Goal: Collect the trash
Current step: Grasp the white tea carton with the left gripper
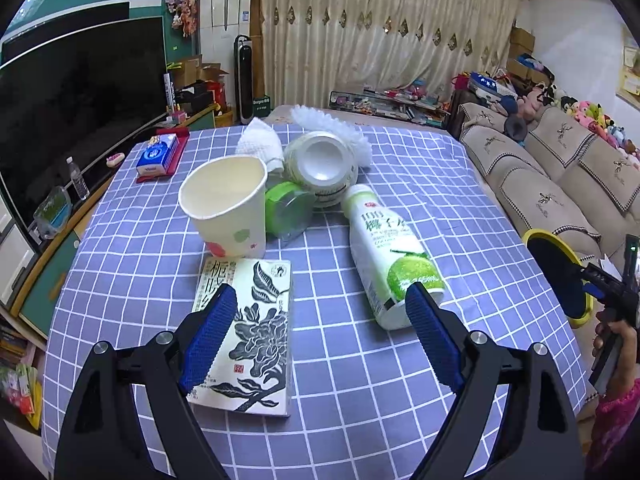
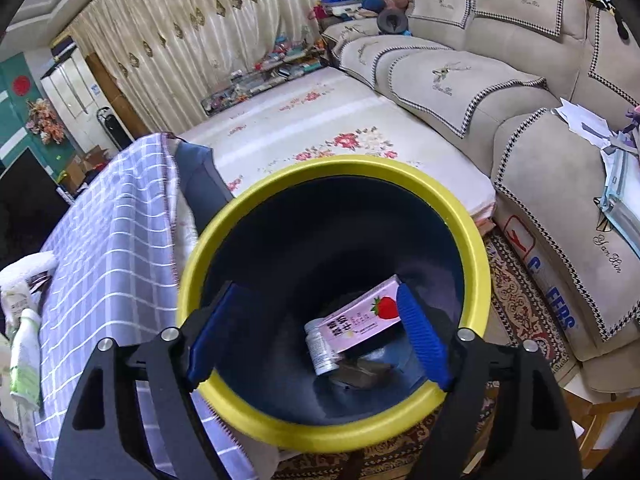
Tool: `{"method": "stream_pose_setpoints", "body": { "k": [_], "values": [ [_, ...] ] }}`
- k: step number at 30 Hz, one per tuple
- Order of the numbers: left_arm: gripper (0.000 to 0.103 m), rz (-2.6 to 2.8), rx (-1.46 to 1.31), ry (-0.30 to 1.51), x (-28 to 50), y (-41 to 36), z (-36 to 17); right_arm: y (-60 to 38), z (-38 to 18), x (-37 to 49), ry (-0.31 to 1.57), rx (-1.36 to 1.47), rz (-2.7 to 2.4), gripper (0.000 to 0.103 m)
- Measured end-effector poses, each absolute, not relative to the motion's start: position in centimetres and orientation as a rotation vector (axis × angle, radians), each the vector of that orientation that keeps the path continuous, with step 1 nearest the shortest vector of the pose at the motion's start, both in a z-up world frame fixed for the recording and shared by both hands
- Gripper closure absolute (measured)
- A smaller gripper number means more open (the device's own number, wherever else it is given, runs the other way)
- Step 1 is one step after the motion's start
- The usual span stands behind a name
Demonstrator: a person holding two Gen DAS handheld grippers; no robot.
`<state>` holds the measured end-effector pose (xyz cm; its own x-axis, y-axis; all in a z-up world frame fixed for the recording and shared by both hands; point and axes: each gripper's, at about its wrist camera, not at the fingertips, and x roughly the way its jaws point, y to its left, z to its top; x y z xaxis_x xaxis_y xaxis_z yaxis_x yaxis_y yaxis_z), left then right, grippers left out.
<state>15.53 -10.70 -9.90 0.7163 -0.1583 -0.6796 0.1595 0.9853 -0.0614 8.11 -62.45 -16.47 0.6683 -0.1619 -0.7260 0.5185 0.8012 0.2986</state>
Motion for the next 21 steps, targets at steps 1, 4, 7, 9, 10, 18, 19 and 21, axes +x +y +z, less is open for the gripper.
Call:
{"method": "stream_pose_setpoints", "body": {
  "k": [1, 4, 7, 9, 10, 18, 19, 21],
  "values": [
    [0.018, -0.171, -0.001, 0.755, 15.4, -10.4, -10.1, -62.2, -16.1, 7.8, 0.737, 0.516, -0.398, 0.026],
    [0.018, -0.144, -0.010, 0.768, 15.1, -9.2, -10.6, -61.2, -15.1, 7.2, 0.706, 0.507, -0.375, 0.025],
    [0.018, -0.116, -0.026, 0.796, 15.1, -7.7, -11.6, -60.1, -14.1, 7.0, 0.687, 0.497, -0.343, 0.024],
    [0.018, -0.112, -0.046, 0.828, 15.2, -6.9, -12.5, -59.3, -13.5, 7.1, 0.679, 0.486, -0.327, 0.024],
    [0.018, -0.110, -0.057, 0.844, 15.3, -6.5, -13.0, -59.0, -13.3, 7.2, 0.676, 0.481, -0.321, 0.023],
    [0.018, -0.111, -0.058, 0.879, 15.6, -5.5, -14.8, -57.1, -12.9, 8.2, 0.692, 0.455, -0.282, 0.023],
    [0.018, -0.114, -0.050, 0.884, 16.0, -5.5, -14.9, -56.9, -12.9, 8.2, 0.694, 0.450, -0.279, 0.023],
    [0.018, -0.110, -0.017, 0.886, 16.6, -5.8, -14.9, -56.6, -12.9, 8.4, 0.699, 0.444, -0.274, 0.023]
  ]
}}
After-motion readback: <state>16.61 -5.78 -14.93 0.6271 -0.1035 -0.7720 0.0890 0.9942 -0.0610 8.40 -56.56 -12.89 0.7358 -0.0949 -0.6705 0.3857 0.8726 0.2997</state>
